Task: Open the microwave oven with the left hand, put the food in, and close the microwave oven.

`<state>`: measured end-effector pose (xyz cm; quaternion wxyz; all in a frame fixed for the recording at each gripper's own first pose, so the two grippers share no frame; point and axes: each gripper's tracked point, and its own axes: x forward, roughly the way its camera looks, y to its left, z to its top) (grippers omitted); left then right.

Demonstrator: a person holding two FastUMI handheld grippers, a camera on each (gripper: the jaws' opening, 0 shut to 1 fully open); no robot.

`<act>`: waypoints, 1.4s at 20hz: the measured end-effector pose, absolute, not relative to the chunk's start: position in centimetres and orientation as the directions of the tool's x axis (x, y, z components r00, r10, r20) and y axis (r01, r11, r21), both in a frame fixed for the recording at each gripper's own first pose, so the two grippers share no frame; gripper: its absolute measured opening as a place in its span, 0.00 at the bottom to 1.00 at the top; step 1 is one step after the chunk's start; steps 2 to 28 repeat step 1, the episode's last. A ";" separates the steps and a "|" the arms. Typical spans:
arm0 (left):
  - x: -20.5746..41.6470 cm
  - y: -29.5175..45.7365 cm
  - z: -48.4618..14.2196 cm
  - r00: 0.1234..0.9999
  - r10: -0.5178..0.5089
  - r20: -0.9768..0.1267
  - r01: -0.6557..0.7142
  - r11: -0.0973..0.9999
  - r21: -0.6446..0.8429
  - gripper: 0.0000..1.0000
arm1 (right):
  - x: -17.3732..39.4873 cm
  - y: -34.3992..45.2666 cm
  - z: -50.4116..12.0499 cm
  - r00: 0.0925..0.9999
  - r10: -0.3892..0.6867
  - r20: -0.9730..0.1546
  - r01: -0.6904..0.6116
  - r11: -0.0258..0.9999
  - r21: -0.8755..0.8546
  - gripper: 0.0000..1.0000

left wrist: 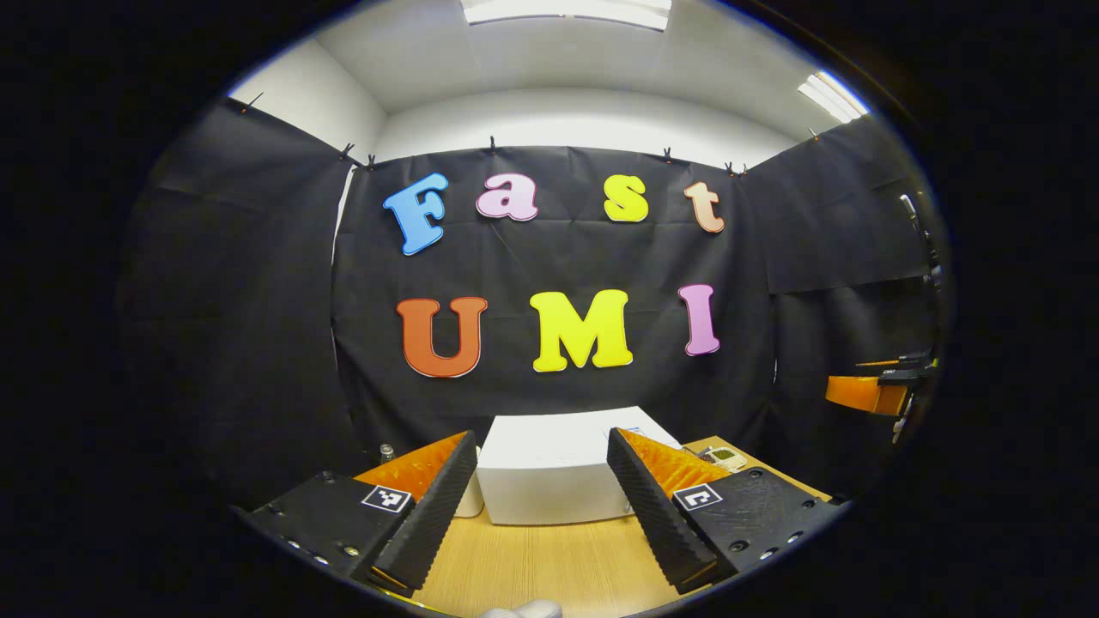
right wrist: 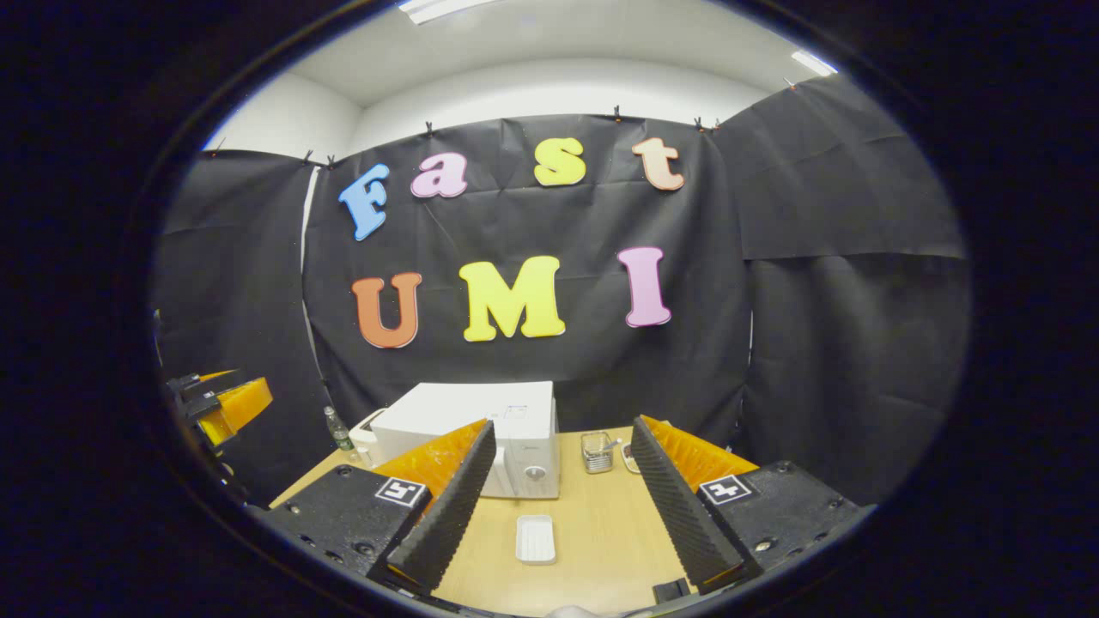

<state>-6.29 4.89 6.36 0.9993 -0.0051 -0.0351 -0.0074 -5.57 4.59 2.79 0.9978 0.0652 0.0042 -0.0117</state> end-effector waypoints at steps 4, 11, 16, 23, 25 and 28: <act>-6.4 4.9 6.4 0.997 -0.012 0.071 0.012 1.000 -0.010 0.88 | -5.5 4.5 3.0 1.000 -0.024 -0.005 0.025 0.991 0.129 0.90; -6.4 4.9 6.4 0.997 -0.012 0.071 0.012 1.000 -0.010 0.88 | -5.5 4.5 3.0 1.000 -0.024 -0.005 0.025 0.991 0.129 0.90; -6.4 4.9 6.4 0.997 -0.012 0.071 0.012 1.000 -0.010 0.88 | -5.5 4.5 3.0 1.000 -0.024 -0.005 0.025 0.991 0.129 0.90; -6.4 4.9 6.4 0.997 -0.012 0.071 0.012 1.000 -0.010 0.88 | -5.5 4.5 3.0 1.000 -0.024 -0.005 0.025 0.991 0.129 0.90; -6.4 4.9 6.4 0.997 -0.012 0.071 0.012 1.000 -0.010 0.88 | -5.5 4.5 3.0 1.000 -0.024 -0.005 0.025 0.991 0.129 0.90; -6.4 4.9 6.4 0.997 -0.012 0.071 0.012 1.000 -0.010 0.88 | -5.5 4.5 3.0 1.000 -0.024 -0.005 0.025 0.991 0.129 0.90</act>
